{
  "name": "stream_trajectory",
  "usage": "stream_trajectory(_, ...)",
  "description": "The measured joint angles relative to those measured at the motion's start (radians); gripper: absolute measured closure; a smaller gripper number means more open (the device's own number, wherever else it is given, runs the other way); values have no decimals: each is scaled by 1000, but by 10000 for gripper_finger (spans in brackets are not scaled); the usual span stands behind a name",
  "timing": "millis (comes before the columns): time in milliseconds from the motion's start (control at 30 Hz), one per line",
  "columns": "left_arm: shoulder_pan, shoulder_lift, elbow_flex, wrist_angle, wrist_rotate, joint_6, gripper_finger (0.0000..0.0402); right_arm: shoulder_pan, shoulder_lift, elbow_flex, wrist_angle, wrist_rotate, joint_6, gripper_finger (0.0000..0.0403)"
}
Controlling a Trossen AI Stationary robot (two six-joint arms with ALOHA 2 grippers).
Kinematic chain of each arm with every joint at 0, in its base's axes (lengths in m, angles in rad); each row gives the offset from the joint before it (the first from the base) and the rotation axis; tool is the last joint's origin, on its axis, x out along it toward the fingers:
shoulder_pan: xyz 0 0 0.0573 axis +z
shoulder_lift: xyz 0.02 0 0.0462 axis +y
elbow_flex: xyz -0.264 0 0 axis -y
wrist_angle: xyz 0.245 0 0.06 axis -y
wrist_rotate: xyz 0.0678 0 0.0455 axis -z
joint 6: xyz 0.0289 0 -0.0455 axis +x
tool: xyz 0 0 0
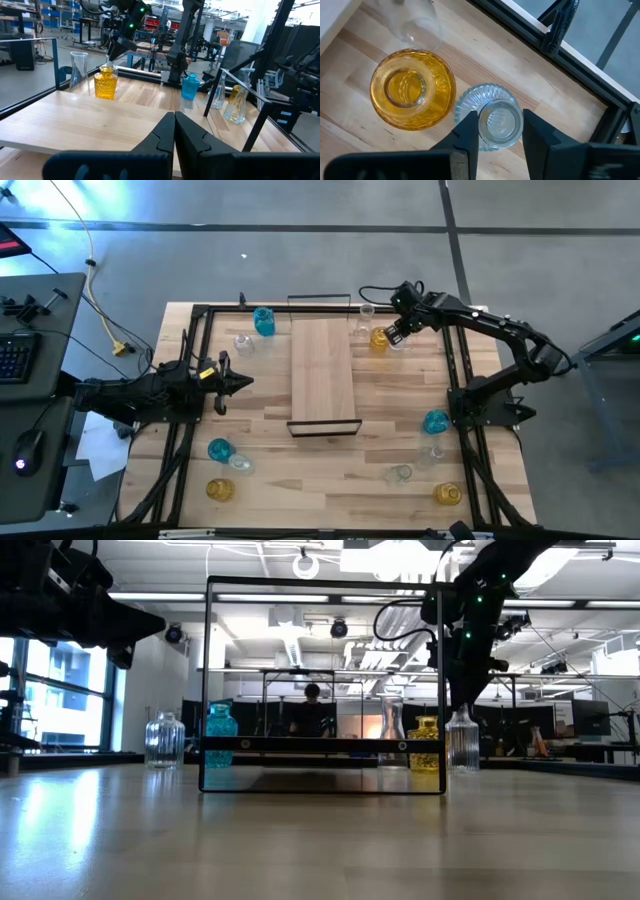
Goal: Sort vases onto shelf
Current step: Put the top right transparent flower vase on the shelf
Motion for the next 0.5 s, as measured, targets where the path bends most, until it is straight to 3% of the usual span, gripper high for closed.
stream_trajectory(500, 0, 0, 0, 0, 0, 0, 401, 0, -8, 0, -11, -2, -4, 318)
